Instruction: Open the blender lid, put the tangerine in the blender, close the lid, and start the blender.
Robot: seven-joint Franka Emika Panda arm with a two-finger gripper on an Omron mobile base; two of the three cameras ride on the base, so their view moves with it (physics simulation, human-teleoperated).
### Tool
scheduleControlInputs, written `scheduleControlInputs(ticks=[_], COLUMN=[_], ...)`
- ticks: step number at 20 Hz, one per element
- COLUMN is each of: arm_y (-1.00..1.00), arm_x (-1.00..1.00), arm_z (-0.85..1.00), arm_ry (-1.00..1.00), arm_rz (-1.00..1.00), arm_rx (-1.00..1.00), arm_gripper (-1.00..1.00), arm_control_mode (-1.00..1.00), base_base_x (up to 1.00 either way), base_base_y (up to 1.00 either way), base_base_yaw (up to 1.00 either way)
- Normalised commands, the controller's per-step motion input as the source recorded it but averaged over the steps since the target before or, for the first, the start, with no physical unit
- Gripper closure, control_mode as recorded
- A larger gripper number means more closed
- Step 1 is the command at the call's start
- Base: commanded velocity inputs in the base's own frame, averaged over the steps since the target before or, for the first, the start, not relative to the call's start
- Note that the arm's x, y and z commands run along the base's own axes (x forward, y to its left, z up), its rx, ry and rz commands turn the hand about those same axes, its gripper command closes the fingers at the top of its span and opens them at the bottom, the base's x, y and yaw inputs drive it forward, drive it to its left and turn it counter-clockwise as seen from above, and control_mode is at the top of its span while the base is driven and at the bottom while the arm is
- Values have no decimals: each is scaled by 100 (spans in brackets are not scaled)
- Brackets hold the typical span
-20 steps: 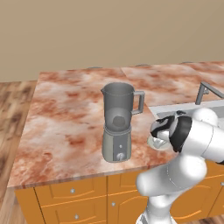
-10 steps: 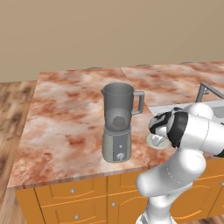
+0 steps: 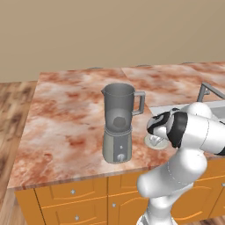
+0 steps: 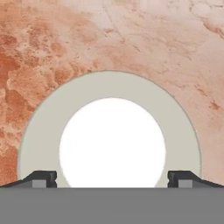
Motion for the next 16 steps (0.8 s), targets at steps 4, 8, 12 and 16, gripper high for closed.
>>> scheduleControlInputs(ticks=[4,8,12,16], arm_y=[29,24,12,3], arm_x=[0,3,1,-1], arm_z=[-55,-34,-1,34], arm_ry=[-3,0,0,-1], arm_rz=[0,0,0,0], arm_rx=[-1,0,0,0], arm_gripper=[100,100,100,100], arm_control_mode=[-100,-100,-100,-100], base_base_x=[0,0,0,0], base_base_y=[0,0,0,0], base_base_yaw=[0,0,0,0])
